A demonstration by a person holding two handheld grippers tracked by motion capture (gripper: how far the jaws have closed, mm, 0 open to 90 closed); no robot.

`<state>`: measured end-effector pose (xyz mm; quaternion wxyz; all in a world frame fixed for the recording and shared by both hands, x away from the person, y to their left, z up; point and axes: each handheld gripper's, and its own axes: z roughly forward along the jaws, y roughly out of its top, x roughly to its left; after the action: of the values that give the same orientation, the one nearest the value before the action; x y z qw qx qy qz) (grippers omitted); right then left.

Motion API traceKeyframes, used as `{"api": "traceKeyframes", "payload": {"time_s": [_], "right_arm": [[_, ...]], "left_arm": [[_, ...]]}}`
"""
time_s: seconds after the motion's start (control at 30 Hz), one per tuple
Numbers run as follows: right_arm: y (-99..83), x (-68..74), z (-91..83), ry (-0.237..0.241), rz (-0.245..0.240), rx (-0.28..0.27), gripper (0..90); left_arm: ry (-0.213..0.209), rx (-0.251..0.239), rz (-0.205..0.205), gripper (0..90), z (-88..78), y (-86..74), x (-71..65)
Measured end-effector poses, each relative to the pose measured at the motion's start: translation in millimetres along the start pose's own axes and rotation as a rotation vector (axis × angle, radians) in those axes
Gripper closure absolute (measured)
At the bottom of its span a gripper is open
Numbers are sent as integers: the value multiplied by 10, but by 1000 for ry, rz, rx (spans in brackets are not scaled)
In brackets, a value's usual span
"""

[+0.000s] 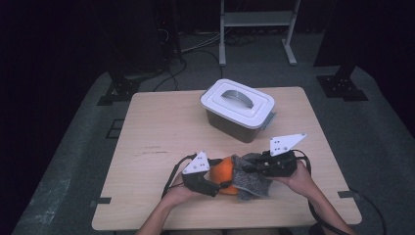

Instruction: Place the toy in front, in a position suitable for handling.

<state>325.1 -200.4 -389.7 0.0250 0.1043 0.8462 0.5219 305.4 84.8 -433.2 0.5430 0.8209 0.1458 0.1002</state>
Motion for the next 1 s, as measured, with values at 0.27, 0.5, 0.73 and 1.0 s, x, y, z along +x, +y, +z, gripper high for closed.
{"api": "traceKeyframes", "payload": {"time_s": [0.27,0.5,0.73,1.0], "right_arm": [[-58,-76,-162,-65,46,-11,786],[201,67,-24,-49,-40,-14,784],[33,-15,-1,-26,-3,-4,784],[-66,-65,-47,-44,23,-20,783]], "left_arm": [[86,23,28,389,-35,129,-96],[81,44,34,383,-33,169,-153],[5,20,22,210,-40,115,-92],[36,29,45,279,12,26,-51]]}}
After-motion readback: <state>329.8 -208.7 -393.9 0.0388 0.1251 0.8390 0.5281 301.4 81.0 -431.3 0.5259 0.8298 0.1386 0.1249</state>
